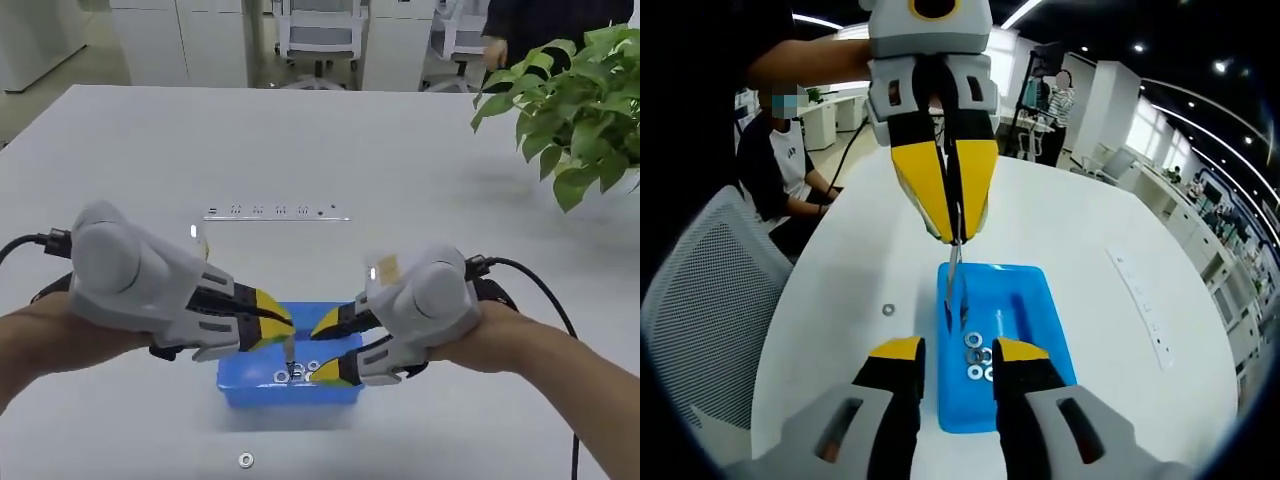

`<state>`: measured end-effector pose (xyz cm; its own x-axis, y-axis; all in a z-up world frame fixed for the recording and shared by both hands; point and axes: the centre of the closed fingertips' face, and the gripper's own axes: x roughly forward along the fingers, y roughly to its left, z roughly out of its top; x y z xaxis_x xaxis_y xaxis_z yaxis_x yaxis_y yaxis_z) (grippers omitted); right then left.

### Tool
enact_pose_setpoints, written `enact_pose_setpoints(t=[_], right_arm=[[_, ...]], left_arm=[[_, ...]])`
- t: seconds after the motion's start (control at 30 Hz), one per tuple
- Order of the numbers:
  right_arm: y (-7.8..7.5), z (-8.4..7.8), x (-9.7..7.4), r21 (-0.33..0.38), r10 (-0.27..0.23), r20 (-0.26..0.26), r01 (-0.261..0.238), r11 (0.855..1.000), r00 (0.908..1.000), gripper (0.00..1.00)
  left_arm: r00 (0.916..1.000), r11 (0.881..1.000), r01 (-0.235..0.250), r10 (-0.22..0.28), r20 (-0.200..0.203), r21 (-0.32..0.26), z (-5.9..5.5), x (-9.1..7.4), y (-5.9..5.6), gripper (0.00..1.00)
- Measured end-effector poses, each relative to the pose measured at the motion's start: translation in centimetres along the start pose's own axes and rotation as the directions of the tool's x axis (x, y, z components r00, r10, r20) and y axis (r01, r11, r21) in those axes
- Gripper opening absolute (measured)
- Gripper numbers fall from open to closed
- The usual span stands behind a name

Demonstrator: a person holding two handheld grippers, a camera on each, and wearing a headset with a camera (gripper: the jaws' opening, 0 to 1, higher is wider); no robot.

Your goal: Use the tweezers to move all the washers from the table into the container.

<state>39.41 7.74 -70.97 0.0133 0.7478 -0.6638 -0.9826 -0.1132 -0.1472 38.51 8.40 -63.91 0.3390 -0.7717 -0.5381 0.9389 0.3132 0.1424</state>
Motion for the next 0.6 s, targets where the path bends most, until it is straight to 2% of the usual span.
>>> enact_pose_setpoints(t=[0.1,0.3,0.6], right_arm=[[0.5,0.0,-0.3,0.007,-0.003,0.000,0.003,1.000,1.0000,0.31],[1.5,-0.5,-0.9,0.040,-0.004,-0.008,0.005,0.999,1.0000,0.37],[2.6,-1.5,-1.7,0.102,-0.012,-0.007,0.013,0.995,0.9999,0.48]], left_arm=[[1.0000,1.000,-0.006,0.006,0.001,-0.005,0.0,-0.6,-0.4,0.06],[0.9998,1.000,-0.010,0.010,-0.017,-0.016,-0.6,-1.6,-1.3,0.06],[0.9995,1.000,-0.010,0.009,-0.030,-0.029,-2.1,-1.7,-2.8,0.06]])
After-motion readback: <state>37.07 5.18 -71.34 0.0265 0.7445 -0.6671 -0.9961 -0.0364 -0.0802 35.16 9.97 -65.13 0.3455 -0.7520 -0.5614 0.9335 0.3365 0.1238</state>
